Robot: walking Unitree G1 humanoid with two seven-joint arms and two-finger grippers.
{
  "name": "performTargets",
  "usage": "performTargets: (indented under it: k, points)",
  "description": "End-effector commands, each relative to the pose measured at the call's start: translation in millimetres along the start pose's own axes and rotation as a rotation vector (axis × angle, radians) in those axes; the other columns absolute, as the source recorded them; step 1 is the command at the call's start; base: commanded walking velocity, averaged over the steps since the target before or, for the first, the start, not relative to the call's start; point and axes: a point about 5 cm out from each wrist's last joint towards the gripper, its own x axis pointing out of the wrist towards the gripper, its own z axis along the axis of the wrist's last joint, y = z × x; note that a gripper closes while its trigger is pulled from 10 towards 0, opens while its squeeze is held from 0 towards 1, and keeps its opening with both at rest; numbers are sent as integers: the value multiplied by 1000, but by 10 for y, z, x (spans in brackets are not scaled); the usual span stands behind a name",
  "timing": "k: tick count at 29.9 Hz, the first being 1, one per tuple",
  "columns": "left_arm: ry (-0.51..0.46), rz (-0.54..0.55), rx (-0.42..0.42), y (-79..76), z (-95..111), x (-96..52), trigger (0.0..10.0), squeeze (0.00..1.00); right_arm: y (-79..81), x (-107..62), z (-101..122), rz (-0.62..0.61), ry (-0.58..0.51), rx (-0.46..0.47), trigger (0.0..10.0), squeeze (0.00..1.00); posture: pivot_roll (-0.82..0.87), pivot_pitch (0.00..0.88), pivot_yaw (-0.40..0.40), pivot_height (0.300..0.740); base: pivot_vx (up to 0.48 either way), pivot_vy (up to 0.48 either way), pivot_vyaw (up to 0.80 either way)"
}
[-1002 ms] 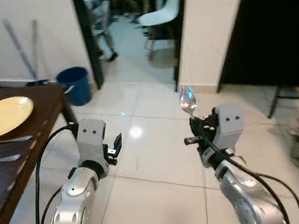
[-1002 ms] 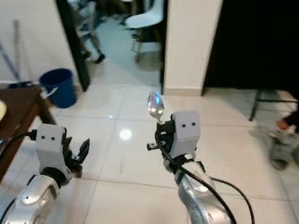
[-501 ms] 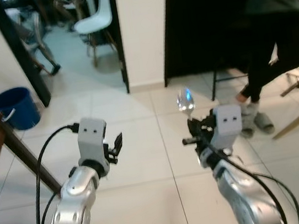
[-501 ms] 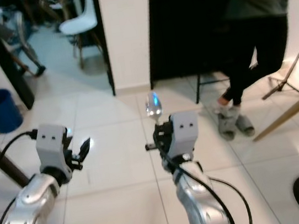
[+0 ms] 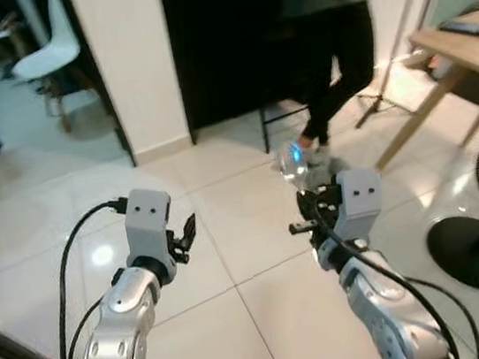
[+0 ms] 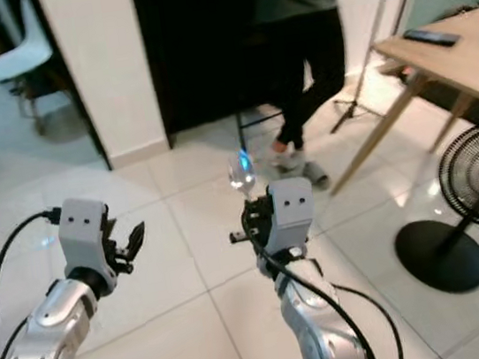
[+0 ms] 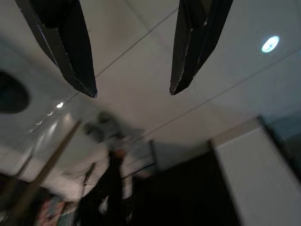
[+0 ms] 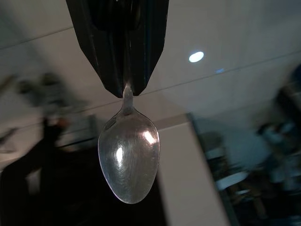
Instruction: Setting the table
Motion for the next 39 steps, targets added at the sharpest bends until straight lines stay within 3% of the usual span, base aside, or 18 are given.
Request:
performTargets:
  k: [1, 39]
  points:
    - [26, 11, -10, 27, -64, -21, 10000, 0, 47, -12, -35, 9, 11, 10, 10000, 0, -49, 0, 94, 740, 0, 0, -800]
    - [30, 11, -18, 25, -56, -19, 10000, 0, 48, -20, -46, -1, 18, 12, 10000, 0, -47, 0, 99, 740, 0, 0, -800]
